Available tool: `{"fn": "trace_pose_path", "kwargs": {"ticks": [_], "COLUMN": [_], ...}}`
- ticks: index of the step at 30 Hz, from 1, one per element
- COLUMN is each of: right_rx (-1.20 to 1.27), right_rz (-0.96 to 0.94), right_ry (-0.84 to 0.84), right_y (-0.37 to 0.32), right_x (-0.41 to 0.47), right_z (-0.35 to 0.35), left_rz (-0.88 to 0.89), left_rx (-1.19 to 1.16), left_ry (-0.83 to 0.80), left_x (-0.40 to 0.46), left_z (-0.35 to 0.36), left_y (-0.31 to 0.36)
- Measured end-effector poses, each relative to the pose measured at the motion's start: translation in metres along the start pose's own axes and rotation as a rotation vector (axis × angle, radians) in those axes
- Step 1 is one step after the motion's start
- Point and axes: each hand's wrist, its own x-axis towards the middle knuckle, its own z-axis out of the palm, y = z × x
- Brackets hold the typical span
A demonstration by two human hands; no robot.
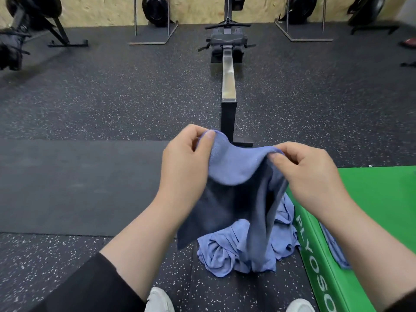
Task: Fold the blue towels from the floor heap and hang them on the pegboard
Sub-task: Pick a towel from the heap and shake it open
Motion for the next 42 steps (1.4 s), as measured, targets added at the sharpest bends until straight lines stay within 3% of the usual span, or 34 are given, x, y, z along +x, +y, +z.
{"fn": "trace_pose_path", "kwargs": {"ticks": [8, 11, 17, 22, 24, 27, 32, 38, 42], "right_rx": [0.019, -0.012, 0.006, -0.12, -0.106, -0.087, 0.011, -0.025, -0.045], "right_rz": [0.002, 0.018, 0.018, 0.041, 0.043, 0.015, -0.008, -0.076, -0.118], "right_ry": [-0.137, -0.134, -0.196, -0.329, -0.294, -0.191, -0.146, -0.223, -0.277], "right_y": [-0.007, -0.006, -0.005, -0.002, 0.0, 0.003, 0.002, 0.002, -0.001], "right_x": [-0.005, -0.005, -0.004, -0.008, -0.008, -0.006, -0.004, -0.005, -0.008], "right_z": [0.014, 0.013, 0.012, 0.014, 0.014, 0.013, 0.015, 0.016, 0.016], "left_rz": [0.07, 0.053, 0.083, 0.055, 0.013, -0.049, -0.064, 0.138, 0.159], "left_rx": [0.314, 0.344, 0.325, 0.208, 0.154, 0.175, 0.195, 0.402, 0.44], "left_ry": [-0.507, -0.57, -0.435, -0.039, 0.084, 0.106, -0.107, -0.504, -0.562], "left_x": [-0.02, -0.02, -0.016, -0.002, 0.007, 0.014, 0.005, -0.018, -0.021], "left_z": [0.018, 0.019, 0.015, 0.0, -0.011, -0.018, -0.011, 0.011, 0.016], "left_y": [0.006, 0.003, 0.001, 0.006, 0.003, -0.005, -0.004, 0.003, 0.001]}}
